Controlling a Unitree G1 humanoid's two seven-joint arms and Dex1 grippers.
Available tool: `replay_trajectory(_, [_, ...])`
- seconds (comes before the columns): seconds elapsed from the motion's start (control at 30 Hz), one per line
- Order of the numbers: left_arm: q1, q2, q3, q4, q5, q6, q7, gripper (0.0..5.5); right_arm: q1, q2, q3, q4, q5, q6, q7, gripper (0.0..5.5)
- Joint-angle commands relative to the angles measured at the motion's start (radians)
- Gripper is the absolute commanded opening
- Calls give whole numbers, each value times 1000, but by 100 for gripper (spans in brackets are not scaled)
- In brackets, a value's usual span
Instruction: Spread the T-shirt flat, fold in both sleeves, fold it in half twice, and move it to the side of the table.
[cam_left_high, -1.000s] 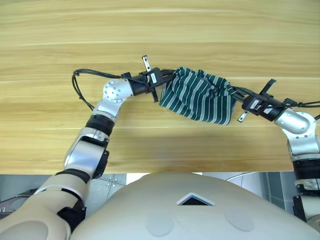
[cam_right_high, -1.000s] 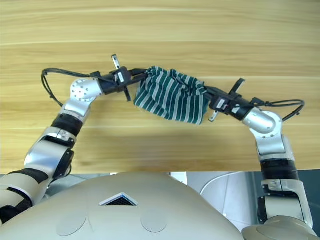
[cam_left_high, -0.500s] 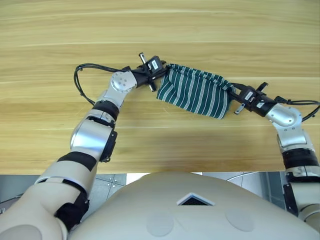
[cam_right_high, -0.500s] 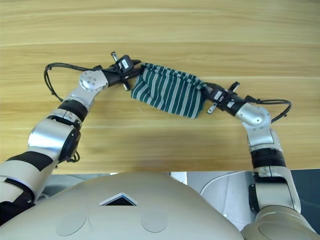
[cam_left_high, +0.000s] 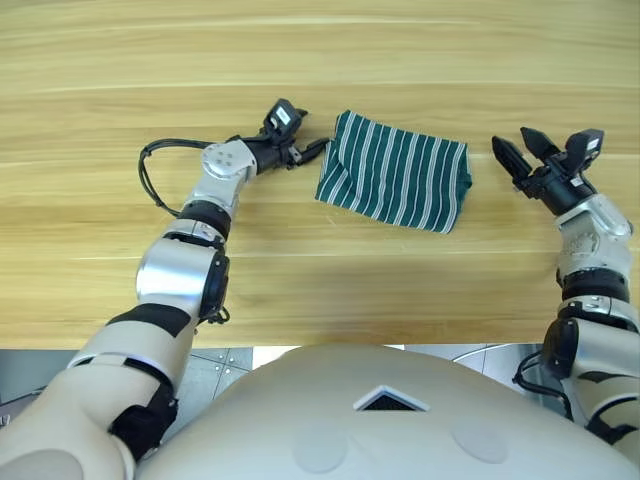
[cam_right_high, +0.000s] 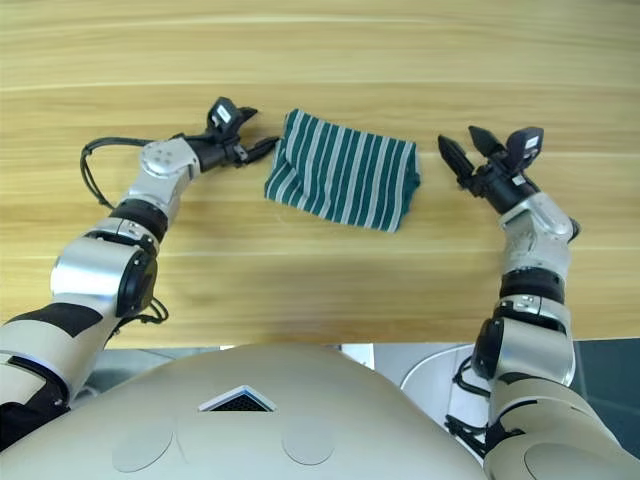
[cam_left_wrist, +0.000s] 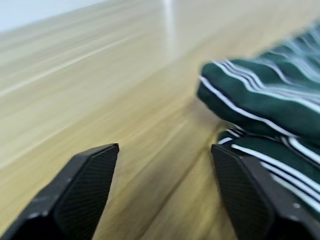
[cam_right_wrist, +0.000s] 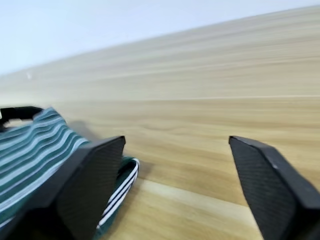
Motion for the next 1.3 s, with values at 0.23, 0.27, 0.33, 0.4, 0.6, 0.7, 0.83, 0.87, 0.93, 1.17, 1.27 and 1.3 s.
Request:
replay_trajectory(0.23, [16,-49,322,-189,-409,-52,-447,333,-64,64,-60,-39,-39,-236,-13,463])
replay_trajectory(0.27, [40,-56,322,-231,-426,-79,-504,316,-63,79,-39,-74,-73,-287,-31,442])
replay_trajectory(0.33, [90,-66,298,-310,-429,-149,-589,286,-62,102,13,-131,-162,-390,-77,406])
replay_trajectory(0.4, [140,-65,250,-375,-393,-237,-642,249,-71,115,77,-170,-283,-478,-150,366])
replay_trajectory(0.6, [220,-4,124,-460,-272,-427,-683,141,-128,141,279,-250,-580,-594,-292,249])
replay_trajectory(0.7, [219,17,96,-470,-267,-446,-673,81,-150,128,360,-256,-681,-610,-325,183])
replay_trajectory(0.83, [209,40,51,-450,-212,-497,-632,19,-164,85,460,-290,-777,-611,-297,111])
replay_trajectory(0.87, [203,44,41,-440,-196,-509,-618,4,-168,73,477,-294,-793,-609,-293,93])
replay_trajectory(0.93, [187,56,17,-419,-147,-537,-579,0,-175,49,508,-302,-818,-601,-275,57])
replay_trajectory(1.17, [131,92,-81,-365,35,-622,-433,0,-215,1,583,-262,-878,-578,-252,3])
replay_trajectory(1.27, [104,104,-131,-352,100,-634,-388,0,-237,-6,605,-236,-893,-565,-247,3])
replay_trajectory(1.3, [93,110,-153,-347,132,-637,-374,0,-247,-5,615,-225,-902,-559,-247,3])
